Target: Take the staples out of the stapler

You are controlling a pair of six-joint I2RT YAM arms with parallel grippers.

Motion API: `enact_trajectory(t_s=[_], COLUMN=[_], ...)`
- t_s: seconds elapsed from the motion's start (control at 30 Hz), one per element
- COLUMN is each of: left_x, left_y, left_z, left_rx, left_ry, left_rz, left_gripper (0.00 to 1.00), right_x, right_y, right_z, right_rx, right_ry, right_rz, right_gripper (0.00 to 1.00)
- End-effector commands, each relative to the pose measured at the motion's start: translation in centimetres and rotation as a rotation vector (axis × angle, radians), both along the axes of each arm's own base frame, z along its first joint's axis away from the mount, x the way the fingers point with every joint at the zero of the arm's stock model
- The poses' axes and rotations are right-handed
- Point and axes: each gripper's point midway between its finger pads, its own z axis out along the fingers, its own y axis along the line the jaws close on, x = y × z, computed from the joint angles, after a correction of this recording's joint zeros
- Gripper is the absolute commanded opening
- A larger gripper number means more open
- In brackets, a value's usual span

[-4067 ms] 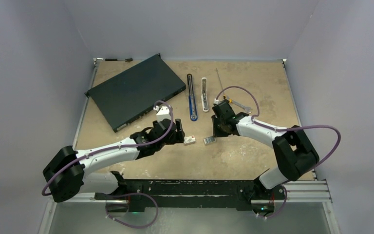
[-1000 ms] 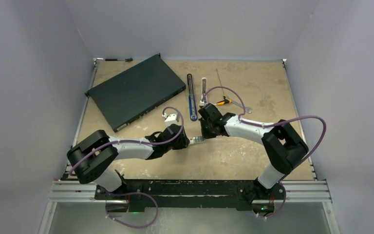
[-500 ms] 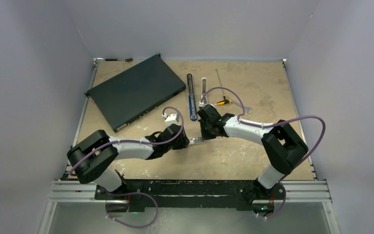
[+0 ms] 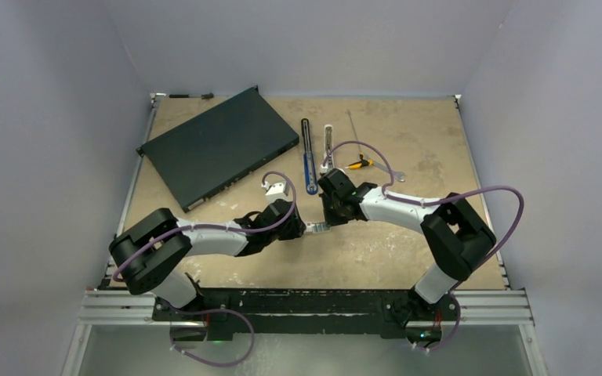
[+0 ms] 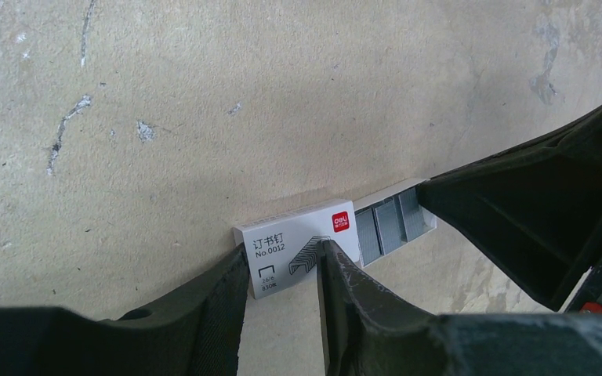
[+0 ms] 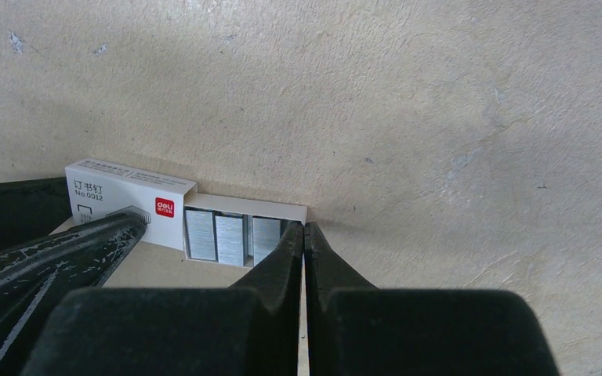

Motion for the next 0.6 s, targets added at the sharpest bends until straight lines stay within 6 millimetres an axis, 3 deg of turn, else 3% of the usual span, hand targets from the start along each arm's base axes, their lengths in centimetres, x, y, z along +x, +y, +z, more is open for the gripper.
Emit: enact_trajectory(t_s=[0.0,0.57], left_x=[0.0,0.2], left_y=[0.3,0.0], left_z=[-0.5,-0.3], left_rx=[0.020,0.037], left_ry=[-0.007,-0.022], left_rz=[-0.009,-0.040], left_gripper=[0.35,0.34], right_x=[-0.2,2.0], right_y=[-0.2,1.2], right_z=[0.7,2.3], right_rx=[-0.015,0.016], right_ry=[-0.012,-0.070], right_rz=[0.006,-0.026], right_gripper=[0.00,0.00])
